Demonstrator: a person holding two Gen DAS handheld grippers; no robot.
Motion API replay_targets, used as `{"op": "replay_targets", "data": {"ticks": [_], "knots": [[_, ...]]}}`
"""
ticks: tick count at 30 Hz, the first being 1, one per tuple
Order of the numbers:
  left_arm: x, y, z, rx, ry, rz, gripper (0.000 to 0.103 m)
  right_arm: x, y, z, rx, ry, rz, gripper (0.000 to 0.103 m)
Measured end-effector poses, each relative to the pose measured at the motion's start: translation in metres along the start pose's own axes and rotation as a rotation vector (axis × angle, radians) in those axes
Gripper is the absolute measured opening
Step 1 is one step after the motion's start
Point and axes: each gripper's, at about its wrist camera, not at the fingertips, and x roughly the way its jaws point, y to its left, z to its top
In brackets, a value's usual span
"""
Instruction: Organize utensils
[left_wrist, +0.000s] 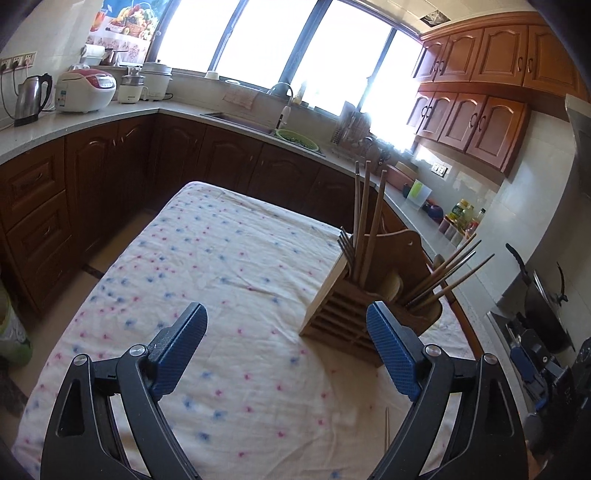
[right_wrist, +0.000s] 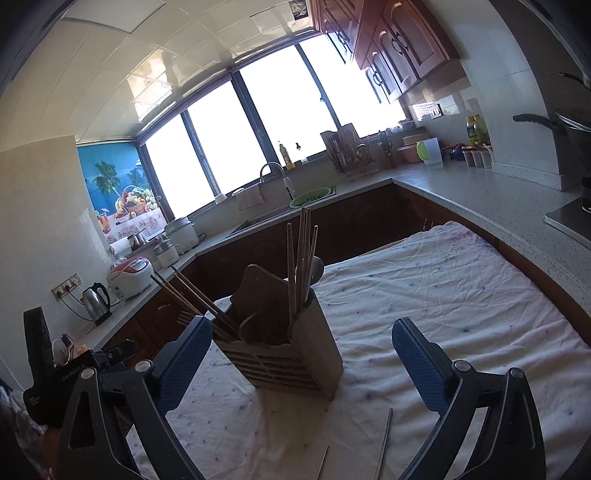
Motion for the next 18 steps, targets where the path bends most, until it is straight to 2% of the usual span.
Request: {"op": "replay_targets", "data": {"ticks": [10, 18], "knots": [[-0.024, 0.008, -0.044, 0.016, 0.038, 0.016, 0.090, -0.033, 0.005, -0.038, -0.032, -0.035, 0.001, 0.101], [-0.046, 0.005, -0.064, 0.059, 0.024, 0.030, 0.090, -0.044, 0.002, -0.066, -0.029, -0.004, 0.004, 0.102]]}}
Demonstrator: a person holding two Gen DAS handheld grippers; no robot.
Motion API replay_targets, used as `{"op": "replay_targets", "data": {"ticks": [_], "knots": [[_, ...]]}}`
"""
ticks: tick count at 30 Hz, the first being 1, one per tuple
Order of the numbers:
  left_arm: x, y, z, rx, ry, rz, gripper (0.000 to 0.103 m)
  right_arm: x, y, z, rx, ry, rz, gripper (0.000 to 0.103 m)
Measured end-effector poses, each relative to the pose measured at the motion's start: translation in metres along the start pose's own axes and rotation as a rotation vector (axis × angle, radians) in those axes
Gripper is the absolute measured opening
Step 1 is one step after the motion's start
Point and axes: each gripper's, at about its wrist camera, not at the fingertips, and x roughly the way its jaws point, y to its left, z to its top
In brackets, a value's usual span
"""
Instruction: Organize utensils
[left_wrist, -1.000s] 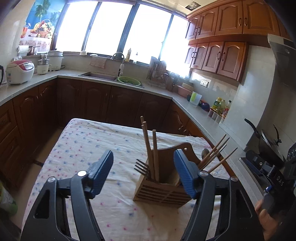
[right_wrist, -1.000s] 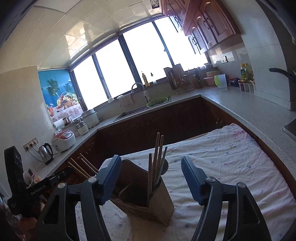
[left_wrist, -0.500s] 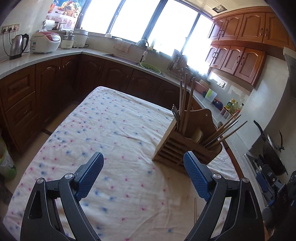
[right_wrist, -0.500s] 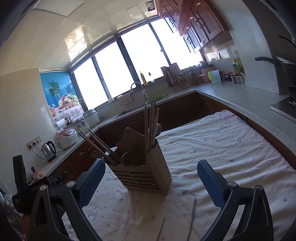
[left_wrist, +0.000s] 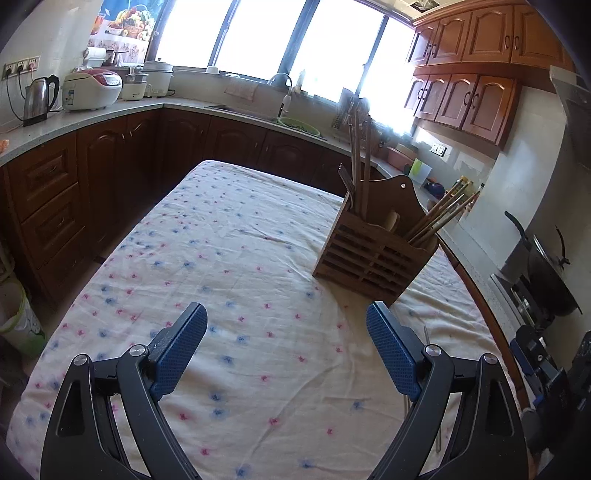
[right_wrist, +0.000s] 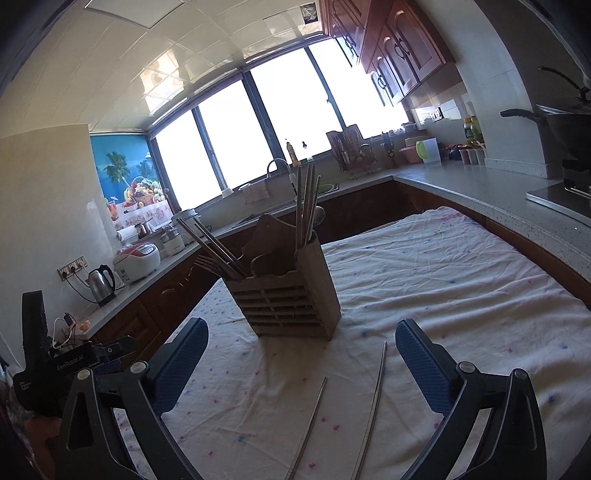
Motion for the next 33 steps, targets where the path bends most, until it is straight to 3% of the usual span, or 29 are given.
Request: {"op": "replay_targets", "data": {"ticks": [5, 8, 9, 14, 20, 33], "knots": [[-0.019, -0.007, -0.009, 0.044, -0.046, 0.020, 0.091, -0.017, 0.000, -0.004, -0.005, -0.030, 0.000, 0.102], [-0.036, -0.012, -0.015, 0.070, -0.107, 0.037, 0.098, -0.035, 0.006, -0.001, -0.030, -0.085, 0.003, 0.103], [-0.042, -0.014, -0.017, 0.076, -0.133, 0.046, 0.103, -0.043, 0.008, 0.000, -0.045, -0.109, 0.005, 0.103], [-0.058, -0.022, -0.034, 0.113, -0.210, 0.086, 0.103, -0.073, 0.025, -0.008, -0.187, -0.211, -0.022, 0.103], [-0.051, -0.029, -0.054, 0.161, -0.201, 0.114, 0.103, -0.084, 0.028, -0.031, -0.288, -0.220, -0.061, 0.103], [-0.047, -0.031, -0.078, 0.182, -0.182, 0.138, 0.103, -0.079, 0.017, -0.045, -0.263, -0.172, -0.080, 0.103]]}}
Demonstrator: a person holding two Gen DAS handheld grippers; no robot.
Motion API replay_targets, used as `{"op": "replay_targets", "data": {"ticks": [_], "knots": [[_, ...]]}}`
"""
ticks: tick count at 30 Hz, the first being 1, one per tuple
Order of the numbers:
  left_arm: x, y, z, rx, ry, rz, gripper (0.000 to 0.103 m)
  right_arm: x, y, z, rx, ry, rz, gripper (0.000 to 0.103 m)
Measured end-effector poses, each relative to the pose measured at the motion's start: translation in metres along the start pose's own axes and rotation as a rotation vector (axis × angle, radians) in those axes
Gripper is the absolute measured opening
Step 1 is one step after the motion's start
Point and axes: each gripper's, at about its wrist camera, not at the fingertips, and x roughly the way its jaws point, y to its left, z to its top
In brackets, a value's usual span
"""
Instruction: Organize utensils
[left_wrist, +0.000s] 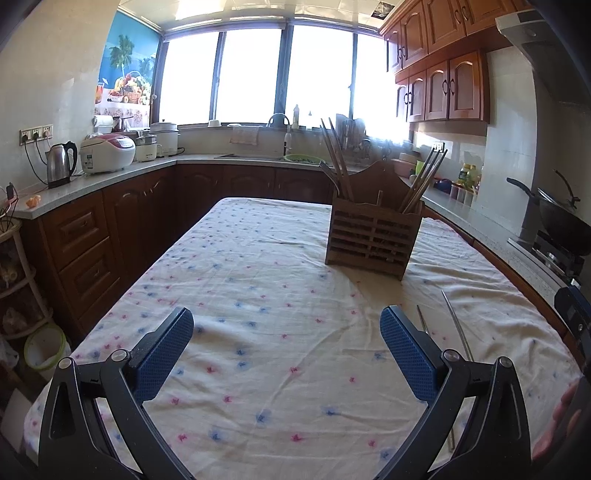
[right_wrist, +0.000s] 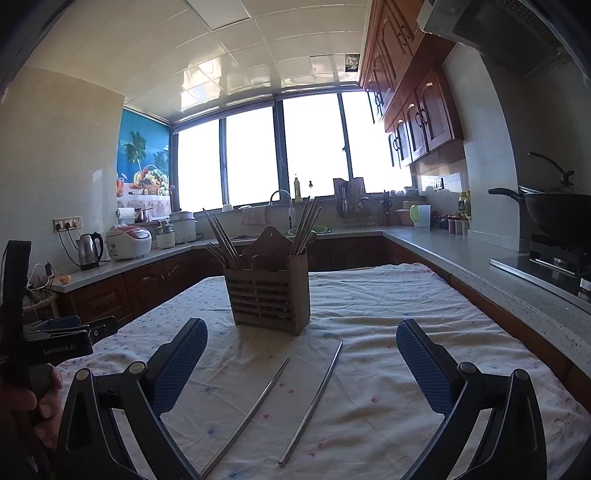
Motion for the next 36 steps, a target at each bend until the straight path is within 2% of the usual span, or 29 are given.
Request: {"op": "replay_targets", "data": {"ticks": [20, 36], "knots": [[-0.016, -0.015, -0.009, 0.070, -0.039, 0.033, 0.103, -0.002, 0.007, -0.008, -0.003, 0.019, 0.017, 0.103], [-0.022, -0.020, -0.008, 0.096, -0.070, 0.058, 0.103, -0.005, 0.014, -0.007, -0.007, -0.001, 0.016, 0.103]]}}
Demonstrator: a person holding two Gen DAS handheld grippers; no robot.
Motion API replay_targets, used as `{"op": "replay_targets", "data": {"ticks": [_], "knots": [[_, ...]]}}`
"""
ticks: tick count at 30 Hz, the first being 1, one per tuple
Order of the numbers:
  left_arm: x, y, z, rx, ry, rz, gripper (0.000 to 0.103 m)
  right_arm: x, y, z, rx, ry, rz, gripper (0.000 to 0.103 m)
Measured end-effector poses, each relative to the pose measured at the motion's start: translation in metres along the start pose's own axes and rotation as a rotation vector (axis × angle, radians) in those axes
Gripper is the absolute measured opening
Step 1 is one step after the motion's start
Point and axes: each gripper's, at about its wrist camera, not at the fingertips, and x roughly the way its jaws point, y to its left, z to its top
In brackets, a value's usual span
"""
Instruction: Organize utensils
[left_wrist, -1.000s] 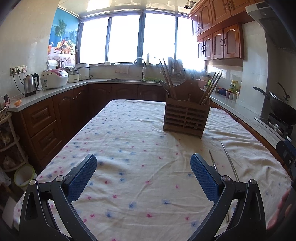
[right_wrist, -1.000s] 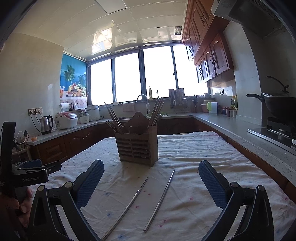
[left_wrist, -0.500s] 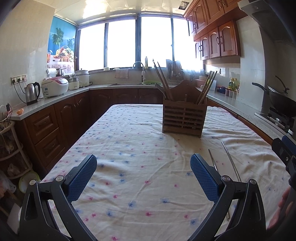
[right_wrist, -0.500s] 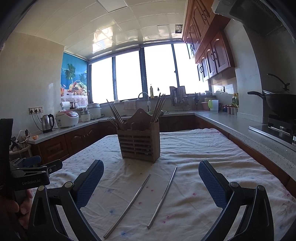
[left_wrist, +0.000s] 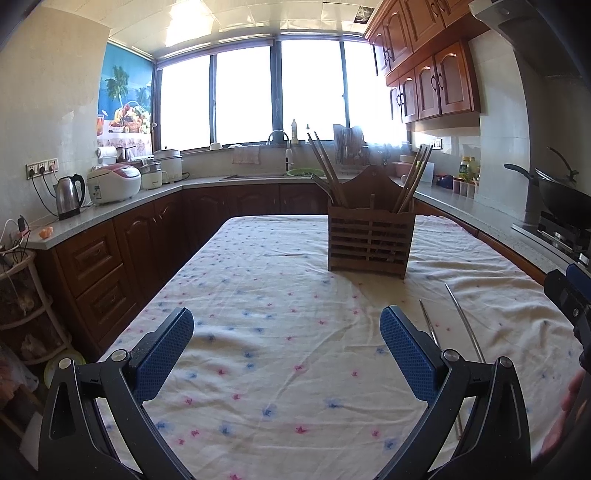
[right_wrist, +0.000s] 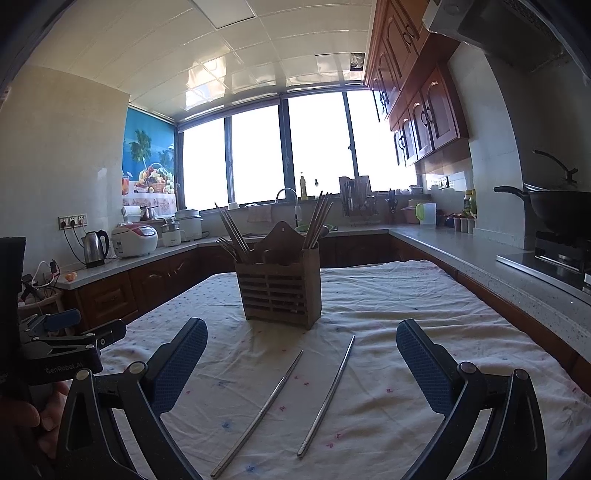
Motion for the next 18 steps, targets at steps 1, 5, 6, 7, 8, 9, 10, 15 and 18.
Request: {"op": "replay_targets", "data": {"ticks": [1, 5, 6, 7, 8, 9, 10, 15, 18], "knots": [[0.0004, -0.0007, 0.0001, 0.003, 0.003, -0.003, 0.103, 0.0001, 0.0002, 0.0002, 0.000, 0.000, 0.001, 0.103], [0.0009, -0.0019, -0.0001, 0.010, 0.007, -0.001, 0.103, 0.0006, 0.0012, 0.0005, 0.002, 0.003, 0.003, 0.103], [0.0008, -0.0020, 0.0000, 0.011, 0.006, -0.001, 0.103, 0.0006, 0.0012, 0.0004, 0.001, 0.002, 0.003, 0.103], [0.0007, -0.0018, -0.0001, 0.011, 0.006, 0.000, 0.103, 0.0006, 0.0013, 0.0004, 0.000, 0.002, 0.001, 0.103], [0.0007, -0.0020, 0.0000, 0.011, 0.005, 0.000, 0.103, 0.0006, 0.0010, 0.0004, 0.001, 0.002, 0.002, 0.103], [0.0007, -0.0020, 0.0000, 0.012, 0.005, 0.000, 0.103, 0.0004, 0.0007, 0.0005, 0.002, 0.001, 0.002, 0.103], [0.0006, -0.0019, 0.0000, 0.011, 0.005, 0.000, 0.103, 0.0005, 0.0006, 0.0004, 0.003, 0.001, 0.002, 0.103], [0.0001, -0.0019, -0.0001, 0.012, 0.004, 0.000, 0.103, 0.0005, 0.0005, 0.0004, 0.001, 0.002, 0.002, 0.103], [-0.0002, -0.0025, 0.0002, 0.015, 0.003, -0.001, 0.103, 0.0003, 0.0005, 0.0004, 0.002, 0.001, 0.003, 0.103]]}}
